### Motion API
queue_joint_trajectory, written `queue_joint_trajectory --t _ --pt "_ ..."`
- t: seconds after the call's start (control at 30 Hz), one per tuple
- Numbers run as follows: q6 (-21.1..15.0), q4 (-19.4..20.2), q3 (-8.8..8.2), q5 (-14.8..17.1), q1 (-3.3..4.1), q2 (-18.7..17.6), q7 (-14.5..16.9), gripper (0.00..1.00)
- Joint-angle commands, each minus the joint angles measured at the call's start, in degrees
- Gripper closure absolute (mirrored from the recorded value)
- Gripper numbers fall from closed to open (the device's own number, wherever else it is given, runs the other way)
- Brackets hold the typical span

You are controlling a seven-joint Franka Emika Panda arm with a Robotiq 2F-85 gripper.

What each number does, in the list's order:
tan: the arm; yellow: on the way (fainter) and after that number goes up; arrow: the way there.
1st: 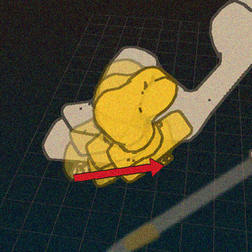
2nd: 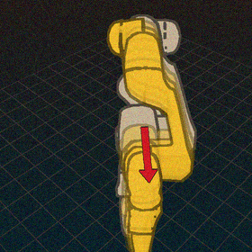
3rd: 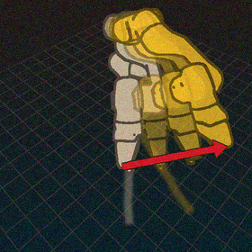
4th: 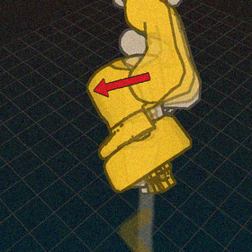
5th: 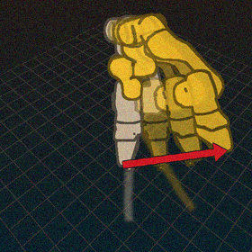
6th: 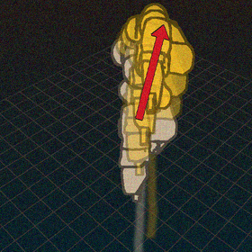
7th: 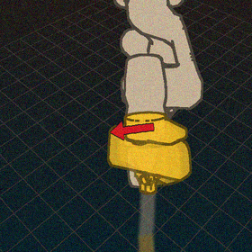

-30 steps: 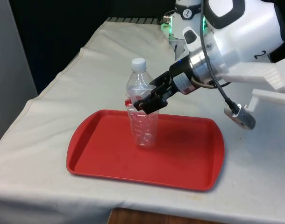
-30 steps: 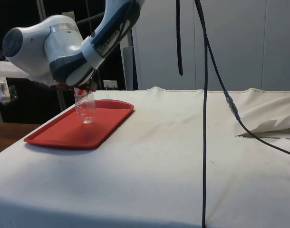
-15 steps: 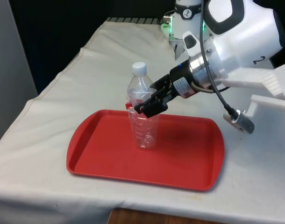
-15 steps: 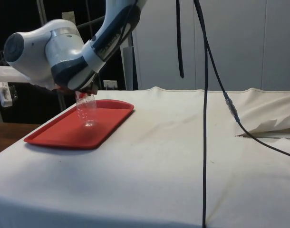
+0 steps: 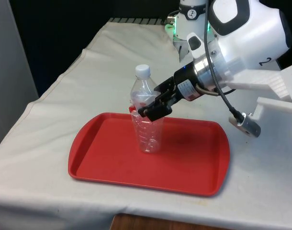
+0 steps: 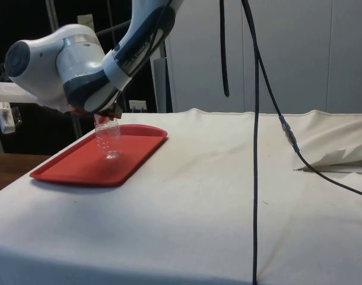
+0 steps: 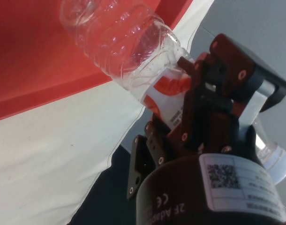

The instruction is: Place the bottle upright on the tray.

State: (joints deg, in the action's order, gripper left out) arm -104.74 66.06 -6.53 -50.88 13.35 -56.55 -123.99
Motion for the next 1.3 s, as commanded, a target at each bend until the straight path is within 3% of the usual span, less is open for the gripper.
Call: queue_joint_trajectory --t 0.0,0.03,0.17,0.3,0.33,0.57,1.0,1.27 --pt "0.00 -0.06 0.00 0.00 0.00 0.00 0.00 0.86" --pt "-0.23 -0.63 0.17 0.34 -0.29 -0.40 0.29 0.86" --pt "-0.17 -0.80 0.17 0.29 -0.29 -0.46 0.34 0.78" --pt "0.00 -0.52 0.00 0.00 -0.06 -0.23 0.23 0.50" --pt "-0.11 -1.15 0.11 0.29 -0.29 -0.69 0.40 0.50" --pt "0.06 -1.83 0.17 0.29 -0.29 -1.15 0.63 0.00" --pt "0.74 -1.60 0.00 0.00 0.00 -0.86 0.34 0.00" --pt "3.90 -3.55 0.92 0.29 0.40 -0.57 0.23 0.00"
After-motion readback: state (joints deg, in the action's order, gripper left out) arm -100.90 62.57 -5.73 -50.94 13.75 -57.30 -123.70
